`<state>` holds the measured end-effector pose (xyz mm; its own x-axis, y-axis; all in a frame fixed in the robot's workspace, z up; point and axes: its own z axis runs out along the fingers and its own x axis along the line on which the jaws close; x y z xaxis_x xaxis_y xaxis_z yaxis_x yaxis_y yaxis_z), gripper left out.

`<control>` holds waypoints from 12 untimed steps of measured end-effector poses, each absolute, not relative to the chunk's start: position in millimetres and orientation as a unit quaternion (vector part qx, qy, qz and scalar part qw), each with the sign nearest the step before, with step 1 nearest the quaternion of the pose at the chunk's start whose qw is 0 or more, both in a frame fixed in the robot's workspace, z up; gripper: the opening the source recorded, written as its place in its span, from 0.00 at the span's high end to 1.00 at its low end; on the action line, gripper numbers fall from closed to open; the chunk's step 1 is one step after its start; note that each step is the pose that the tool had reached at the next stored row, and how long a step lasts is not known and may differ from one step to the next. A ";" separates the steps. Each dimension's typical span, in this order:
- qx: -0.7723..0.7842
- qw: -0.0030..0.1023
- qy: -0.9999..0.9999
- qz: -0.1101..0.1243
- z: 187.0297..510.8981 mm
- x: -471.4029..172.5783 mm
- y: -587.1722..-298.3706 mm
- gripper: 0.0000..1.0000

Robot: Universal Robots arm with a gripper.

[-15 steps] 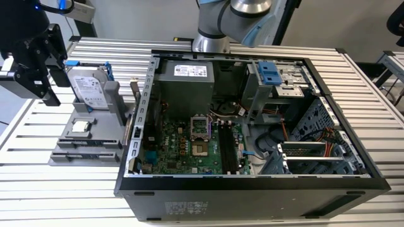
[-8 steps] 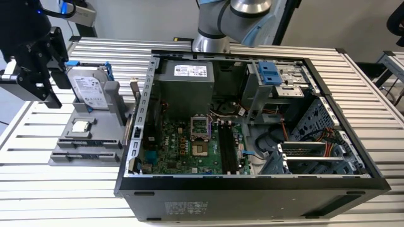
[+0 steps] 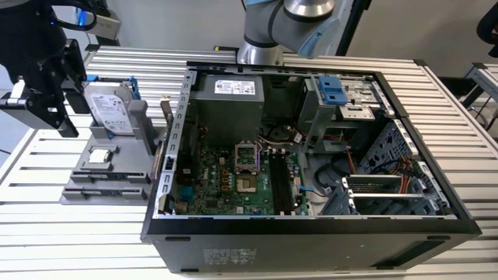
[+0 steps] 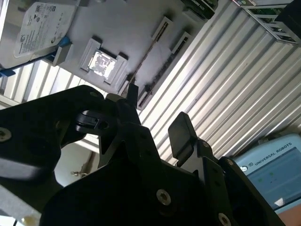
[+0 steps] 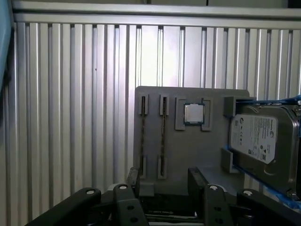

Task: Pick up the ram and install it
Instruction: 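Pick up the ram and move it above insertion slot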

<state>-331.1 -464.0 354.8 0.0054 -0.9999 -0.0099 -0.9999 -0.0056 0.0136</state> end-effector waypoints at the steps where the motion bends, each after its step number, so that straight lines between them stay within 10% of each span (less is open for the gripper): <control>1: 0.709 0.002 -0.705 -0.008 354.4 -331.1 -464.0 0.00; 12: 0.709 0.004 -0.705 -0.006 328.4 -331.3 -465.4 0.00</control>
<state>-331.3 -465.4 328.4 0.0054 -1.0000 -0.0034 -0.9999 -0.0054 0.0135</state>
